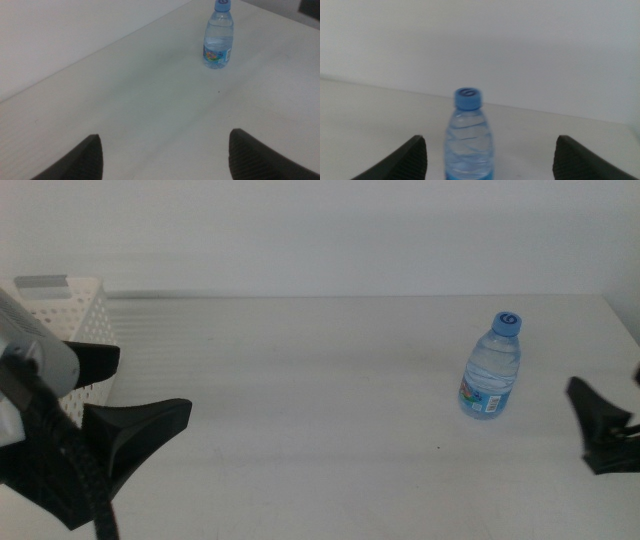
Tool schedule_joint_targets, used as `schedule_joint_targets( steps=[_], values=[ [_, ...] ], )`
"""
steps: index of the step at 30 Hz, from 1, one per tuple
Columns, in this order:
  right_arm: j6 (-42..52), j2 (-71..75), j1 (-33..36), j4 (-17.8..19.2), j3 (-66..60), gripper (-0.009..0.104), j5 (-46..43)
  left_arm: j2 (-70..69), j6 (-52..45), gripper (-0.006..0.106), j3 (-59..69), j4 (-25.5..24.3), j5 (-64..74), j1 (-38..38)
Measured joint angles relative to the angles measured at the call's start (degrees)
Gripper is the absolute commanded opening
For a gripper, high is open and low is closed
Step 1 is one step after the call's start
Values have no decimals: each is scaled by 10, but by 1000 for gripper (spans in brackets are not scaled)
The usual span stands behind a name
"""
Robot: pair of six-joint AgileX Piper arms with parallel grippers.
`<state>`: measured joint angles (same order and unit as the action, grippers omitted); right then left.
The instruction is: Use arms to grab the bottles and put them into the dustbin to the left of the table.
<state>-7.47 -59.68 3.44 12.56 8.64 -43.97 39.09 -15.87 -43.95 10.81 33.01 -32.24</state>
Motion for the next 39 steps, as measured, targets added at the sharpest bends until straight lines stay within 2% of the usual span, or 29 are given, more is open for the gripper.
schedule_joint_targets(
  steps=[5,8,11,20,30,33,34,36,38,39],
  values=[
    [0,-123,0,40,5,66,-108,0,0,78,0,0,0,0],
    [4,-192,0,48,18,67,-158,0,0,78,0,0,0,0],
    [4,-251,0,56,46,72,-191,0,0,78,0,0,0,0],
    [-7,-371,0,112,149,95,-202,0,0,78,0,0,0,0],
    [-11,-491,0,111,270,95,-134,0,0,78,0,0,0,0],
    [-11,-515,0,109,290,84,-129,0,0,78,0,0,0,0],
    [-11,-519,0,109,295,75,-127,0,0,78,0,0,0,0],
    [-11,-521,2,112,300,45,-121,0,0,78,0,0,0,0],
    [-14,-520,10,114,302,8,-117,0,0,78,0,0,0,0],
    [-18,-520,15,114,302,0,-117,0,0,78,0,0,0,0]
  ],
)
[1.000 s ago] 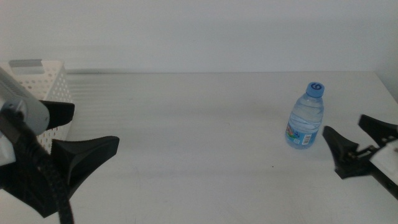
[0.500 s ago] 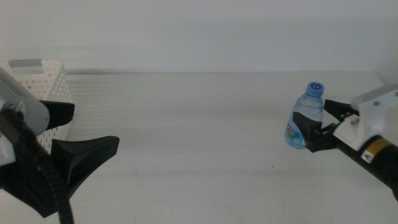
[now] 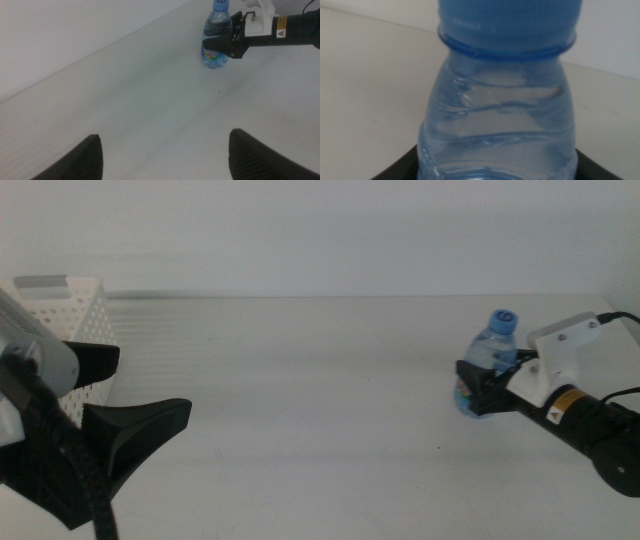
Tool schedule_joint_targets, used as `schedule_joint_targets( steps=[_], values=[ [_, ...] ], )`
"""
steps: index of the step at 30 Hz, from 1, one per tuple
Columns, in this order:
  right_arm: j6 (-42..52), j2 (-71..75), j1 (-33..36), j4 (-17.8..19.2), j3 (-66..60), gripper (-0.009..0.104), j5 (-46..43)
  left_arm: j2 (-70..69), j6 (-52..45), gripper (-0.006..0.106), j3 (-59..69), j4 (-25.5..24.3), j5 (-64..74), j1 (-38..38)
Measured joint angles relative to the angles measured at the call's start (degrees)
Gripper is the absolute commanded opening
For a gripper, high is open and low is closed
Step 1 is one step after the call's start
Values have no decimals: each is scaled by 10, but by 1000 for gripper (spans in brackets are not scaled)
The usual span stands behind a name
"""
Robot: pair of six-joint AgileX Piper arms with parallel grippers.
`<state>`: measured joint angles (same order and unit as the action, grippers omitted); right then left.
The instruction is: Use arms to grab the bottles and put them into the dustbin to the left of the table.
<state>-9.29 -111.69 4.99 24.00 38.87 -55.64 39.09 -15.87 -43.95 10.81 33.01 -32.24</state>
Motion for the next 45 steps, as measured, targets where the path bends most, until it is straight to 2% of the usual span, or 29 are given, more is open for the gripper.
schedule_joint_targets(
  steps=[3,8,12,19,28,32,34,38,40,42,45],
  values=[
    [-29,3,33,16,14,0,15,0,0,78,0,0,0,0],
    [-96,2,130,94,87,0,51,0,0,78,0,0,0,0],
    [-115,-4,212,133,167,0,86,0,0,78,0,0,0,0],
    [-134,-77,313,146,282,0,131,0,0,78,0,0,0,0],
    [-146,-136,351,141,328,3,141,0,0,78,0,0,0,0],
    [-146,-136,352,137,329,21,148,0,0,78,0,0,0,0],
    [-147,-136,352,135,330,35,153,0,0,78,0,0,0,0],
    [-166,-132,352,132,329,71,161,0,0,78,0,0,0,0],
    [-177,-125,352,132,321,84,164,0,0,78,0,0,0,0],
    [-185,-108,352,134,305,91,164,0,0,78,0,0,0,0],
    [-188,-62,344,137,265,91,163,0,0,78,0,0,0,0]
  ],
)
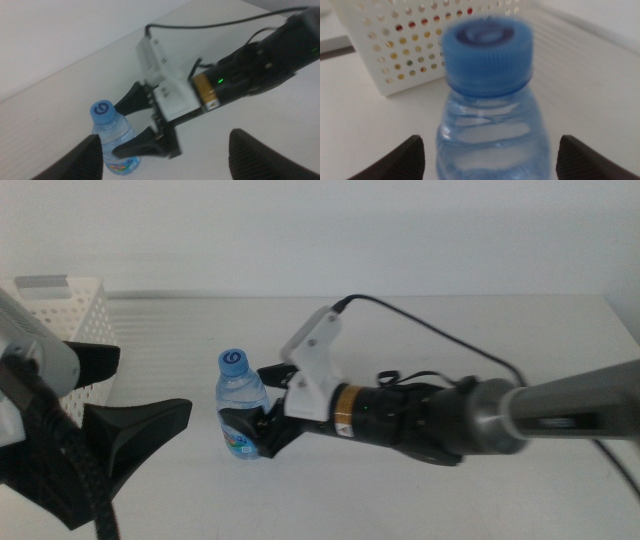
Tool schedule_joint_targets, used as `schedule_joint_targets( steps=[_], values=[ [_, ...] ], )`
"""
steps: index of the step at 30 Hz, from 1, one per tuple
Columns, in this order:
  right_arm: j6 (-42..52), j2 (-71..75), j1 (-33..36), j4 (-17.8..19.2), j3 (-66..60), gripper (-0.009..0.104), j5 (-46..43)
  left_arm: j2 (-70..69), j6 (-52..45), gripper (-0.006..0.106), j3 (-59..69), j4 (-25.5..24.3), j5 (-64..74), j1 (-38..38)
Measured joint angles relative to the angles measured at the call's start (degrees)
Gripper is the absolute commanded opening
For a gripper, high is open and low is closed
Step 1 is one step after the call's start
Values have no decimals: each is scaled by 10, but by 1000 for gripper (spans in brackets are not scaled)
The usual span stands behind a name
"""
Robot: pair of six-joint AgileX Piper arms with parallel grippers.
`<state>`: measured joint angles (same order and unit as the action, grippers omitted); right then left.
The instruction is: Use arms to grab the bottles and put them into the dustbin to the left of the table.
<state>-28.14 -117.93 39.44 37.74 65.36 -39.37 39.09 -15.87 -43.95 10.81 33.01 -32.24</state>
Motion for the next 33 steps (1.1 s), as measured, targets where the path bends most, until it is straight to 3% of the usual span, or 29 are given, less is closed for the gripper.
schedule_joint_targets(
  steps=[10,18,20,22,27,29,33],
  values=[
    [-24,273,-62,6,-217,83,5,0,0,78,0,0,0,0],
    [-91,540,-69,31,-332,83,191,0,0,78,0,0,0,0],
    [-94,606,-69,-4,-358,83,236,0,0,78,0,0,0,0],
    [-70,667,-69,-65,-383,83,279,0,0,78,0,0,0,0],
    [153,822,-69,-269,-418,83,410,0,0,78,0,0,0,0],
    [241,870,-69,-330,-422,83,439,0,0,78,0,0,0,0],
    [309,918,-69,-371,-426,81,470,0,0,78,0,0,0,0]
  ],
)
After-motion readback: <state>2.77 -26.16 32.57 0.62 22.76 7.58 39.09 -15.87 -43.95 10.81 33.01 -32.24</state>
